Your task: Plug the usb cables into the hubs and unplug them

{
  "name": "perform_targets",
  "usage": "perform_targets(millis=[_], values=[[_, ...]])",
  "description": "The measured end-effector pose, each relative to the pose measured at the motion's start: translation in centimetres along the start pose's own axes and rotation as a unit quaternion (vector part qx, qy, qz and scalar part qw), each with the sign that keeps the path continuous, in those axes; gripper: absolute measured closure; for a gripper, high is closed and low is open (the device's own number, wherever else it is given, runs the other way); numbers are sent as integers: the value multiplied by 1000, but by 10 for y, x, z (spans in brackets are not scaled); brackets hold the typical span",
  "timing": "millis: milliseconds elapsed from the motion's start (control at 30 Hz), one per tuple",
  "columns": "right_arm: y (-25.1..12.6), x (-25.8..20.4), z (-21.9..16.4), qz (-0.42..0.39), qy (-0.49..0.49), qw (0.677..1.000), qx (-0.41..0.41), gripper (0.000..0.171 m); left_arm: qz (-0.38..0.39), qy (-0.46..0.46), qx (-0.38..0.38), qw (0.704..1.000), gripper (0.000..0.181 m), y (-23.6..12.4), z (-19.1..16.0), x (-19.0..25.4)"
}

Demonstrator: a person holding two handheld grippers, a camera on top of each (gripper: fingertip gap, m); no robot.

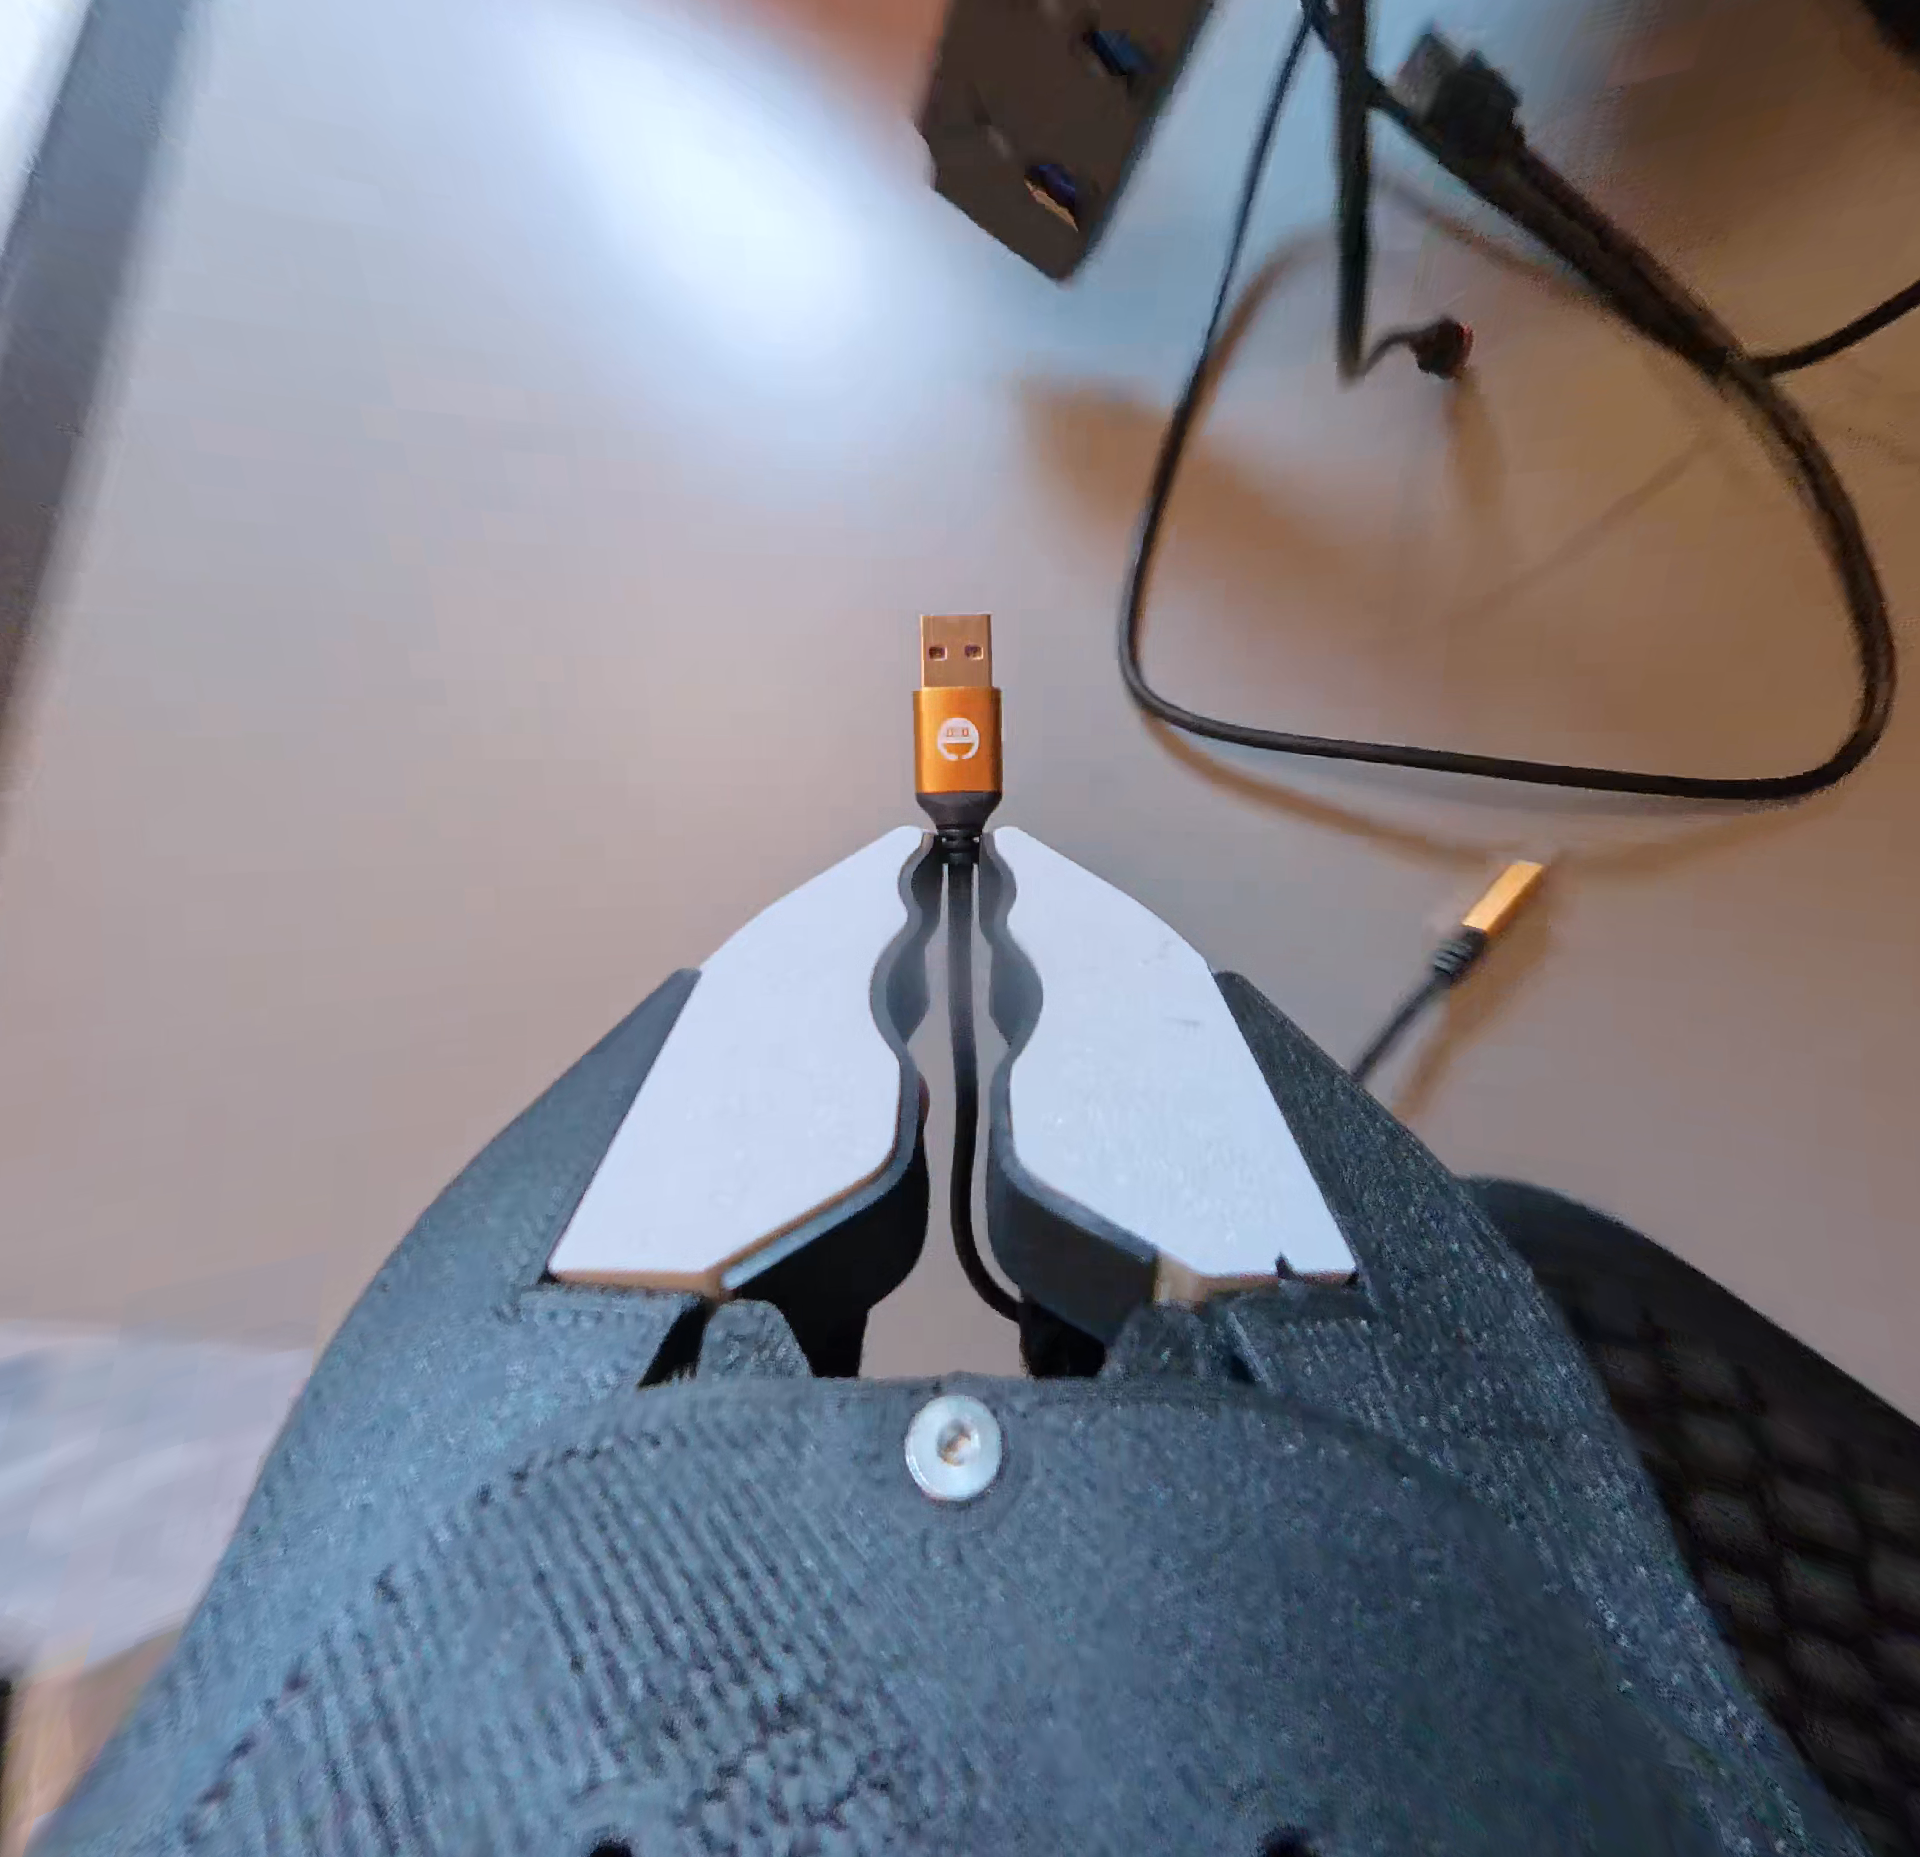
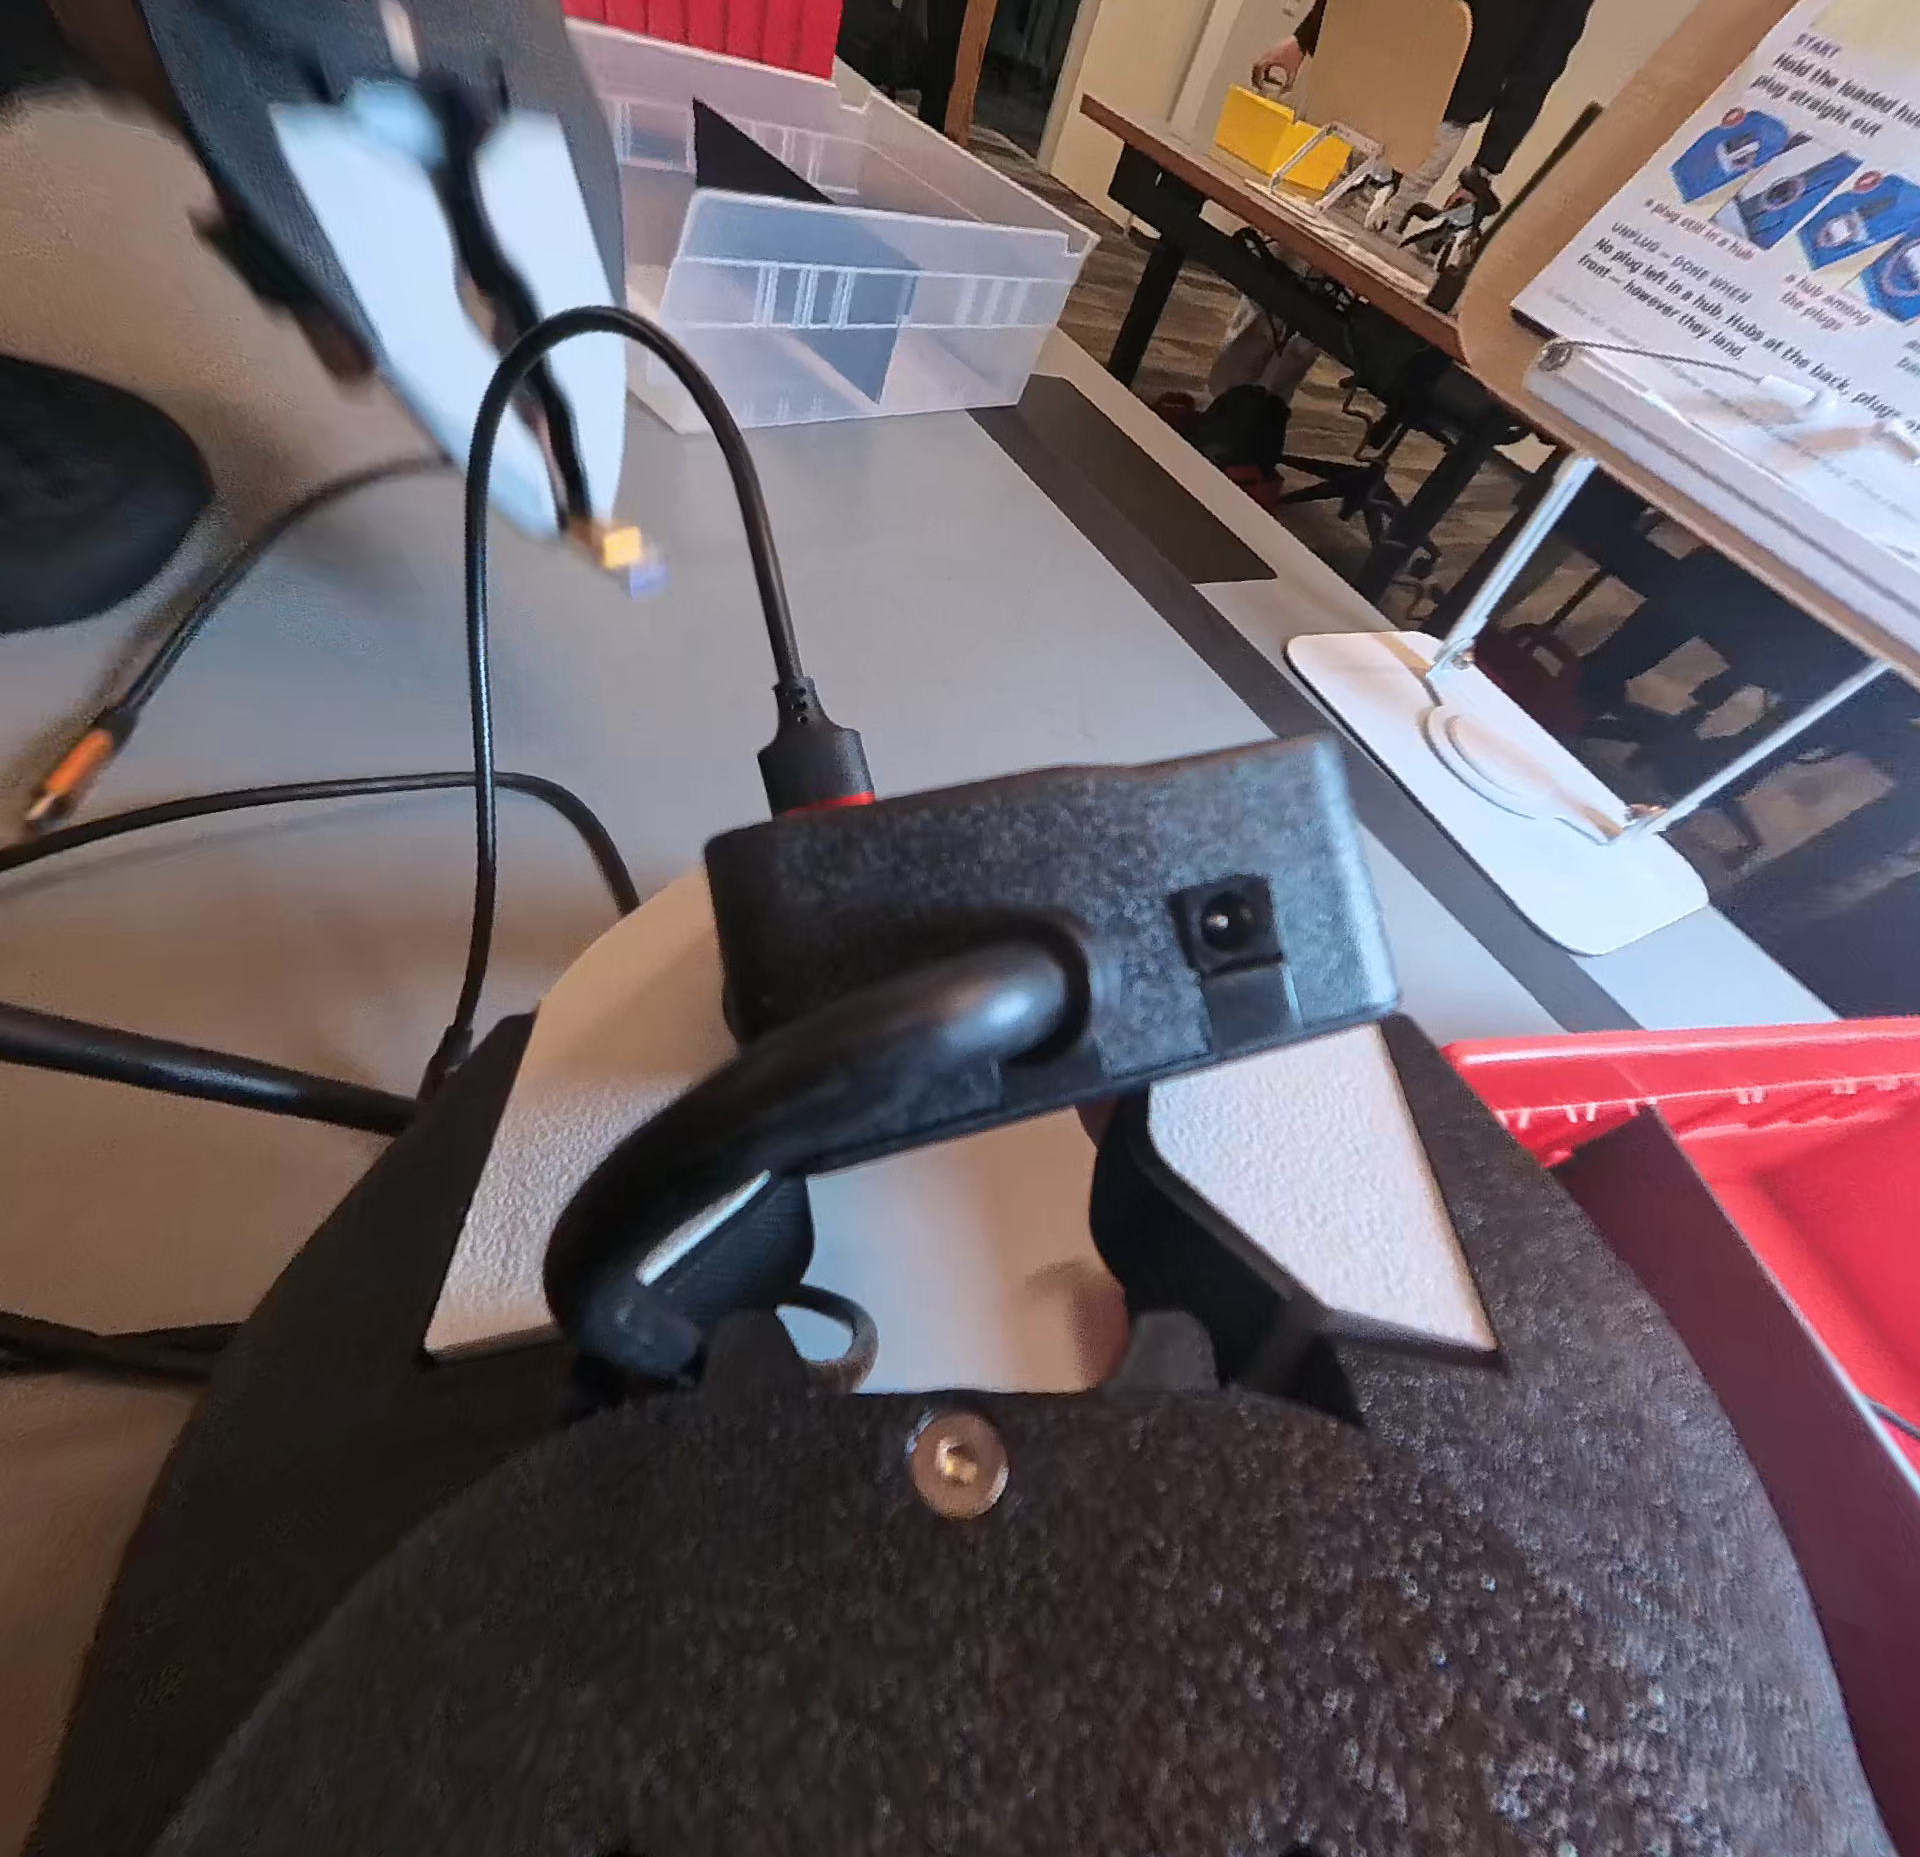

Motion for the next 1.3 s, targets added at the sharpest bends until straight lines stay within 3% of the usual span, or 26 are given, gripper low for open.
perform_targets(millis=[33, 67, 133, 200, 567, 767, 1300], values=[[0, -1, 0, -4, -8, 1000, -4, 72, 19, -1, 6, 1000, 174, -24, 2, -4], [1, -3, 1, -6, -16, 1000, -7, 105, 36, 6, 11, 999, 174, -47, 7, -4], [5, -6, 2, -13, -31, 999, -19, 104, 68, 37, 5, 997, 174, -82, 22, 6], [8, -8, 3, -25, -43, 998, -33, 104, 85, 80, -15, 993, 174, -95, 40, 22], [8, -27, 13, -16, -47, 998, -44, 104, 102, 231, -94, 963, 174, -18, 122, 61], [10, -26, 7, -5, -34, 997, -69, 105, 121, 261, -103, 952, 174, -18, 130, 57], [11, -34, 8, 4, -38, 996, -83, 105, 65, 253, -129, 957, 174, -20, 125, 56]])
Point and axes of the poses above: each gripper's, where its closed fingertips meet, y out along the fingers, z out of its top, x = y × z across the jaws, the point moved 2 cm from there along -y, back along the fingers, and after that the axes turned 15 degrees about -x, right-handed, at the moved point
